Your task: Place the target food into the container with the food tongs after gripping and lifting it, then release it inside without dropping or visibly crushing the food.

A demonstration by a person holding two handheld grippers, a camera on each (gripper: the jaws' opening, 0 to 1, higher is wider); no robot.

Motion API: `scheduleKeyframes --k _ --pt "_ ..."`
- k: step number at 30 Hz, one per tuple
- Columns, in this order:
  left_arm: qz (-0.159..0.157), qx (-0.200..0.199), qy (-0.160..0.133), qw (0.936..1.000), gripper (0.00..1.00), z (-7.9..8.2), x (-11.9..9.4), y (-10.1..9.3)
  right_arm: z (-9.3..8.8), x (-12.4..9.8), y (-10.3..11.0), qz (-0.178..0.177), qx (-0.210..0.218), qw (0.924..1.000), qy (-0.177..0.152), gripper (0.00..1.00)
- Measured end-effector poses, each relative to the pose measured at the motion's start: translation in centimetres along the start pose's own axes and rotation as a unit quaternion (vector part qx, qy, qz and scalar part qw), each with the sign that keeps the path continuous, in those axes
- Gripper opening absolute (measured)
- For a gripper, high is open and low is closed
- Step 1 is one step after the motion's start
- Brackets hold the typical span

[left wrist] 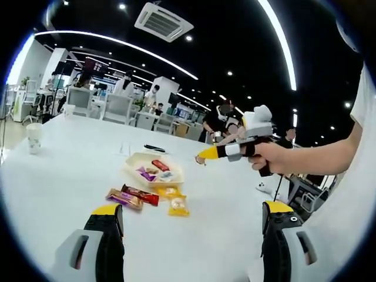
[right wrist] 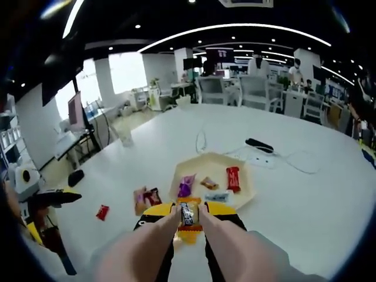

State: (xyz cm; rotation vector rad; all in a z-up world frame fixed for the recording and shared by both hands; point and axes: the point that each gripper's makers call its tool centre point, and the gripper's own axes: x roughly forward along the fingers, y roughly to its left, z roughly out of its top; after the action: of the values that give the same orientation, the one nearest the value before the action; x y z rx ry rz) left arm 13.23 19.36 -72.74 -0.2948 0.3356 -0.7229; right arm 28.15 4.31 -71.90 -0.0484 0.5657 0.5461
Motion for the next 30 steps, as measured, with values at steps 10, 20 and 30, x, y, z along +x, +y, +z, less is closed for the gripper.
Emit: scheduleKeyframes --k 10,20,30 --pt "0.001 -0.002 0.002 1.0000 0.99 -0.1 -0.2 0.1 0.7 0.4 -0.2 -0.007 0.005 0.9999 -0.009 0.18" --pt "0.000 -0.004 0.004 1.0000 0.99 0.0 0.1 0.3 1.9 0.9 -1.2 -0.019 0.013 0.9996 -0.019 0.18" --pt "-0.002 -0.007 0.008 0.9999 0.99 -0.1 0.4 0.8 2.2 1.5 -1.5 -0.025 0.018 0.9993 -0.022 0.18"
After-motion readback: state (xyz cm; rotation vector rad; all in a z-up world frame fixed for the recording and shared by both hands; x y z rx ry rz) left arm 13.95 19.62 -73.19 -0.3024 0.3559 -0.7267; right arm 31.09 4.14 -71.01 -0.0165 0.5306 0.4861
